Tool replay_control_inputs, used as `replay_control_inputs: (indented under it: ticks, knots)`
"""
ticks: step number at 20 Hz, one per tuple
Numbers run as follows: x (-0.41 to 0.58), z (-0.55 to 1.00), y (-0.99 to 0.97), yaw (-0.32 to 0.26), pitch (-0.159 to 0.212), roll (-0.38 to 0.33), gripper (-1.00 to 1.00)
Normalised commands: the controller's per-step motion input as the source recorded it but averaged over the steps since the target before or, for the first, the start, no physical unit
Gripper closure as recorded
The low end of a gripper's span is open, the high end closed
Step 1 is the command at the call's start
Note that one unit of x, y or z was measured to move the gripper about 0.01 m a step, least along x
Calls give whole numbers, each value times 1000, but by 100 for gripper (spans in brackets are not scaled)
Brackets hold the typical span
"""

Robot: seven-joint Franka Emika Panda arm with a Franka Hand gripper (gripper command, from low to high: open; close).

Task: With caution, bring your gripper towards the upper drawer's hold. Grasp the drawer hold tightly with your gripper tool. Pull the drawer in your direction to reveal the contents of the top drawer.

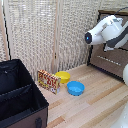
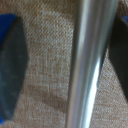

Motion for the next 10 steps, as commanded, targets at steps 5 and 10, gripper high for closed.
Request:
replay_control_inputs:
  ticks: [5,10]
  knots:
    - [0,0,-85,-2,0,0,100]
    - [0,-55,121,-24,-7,6,100]
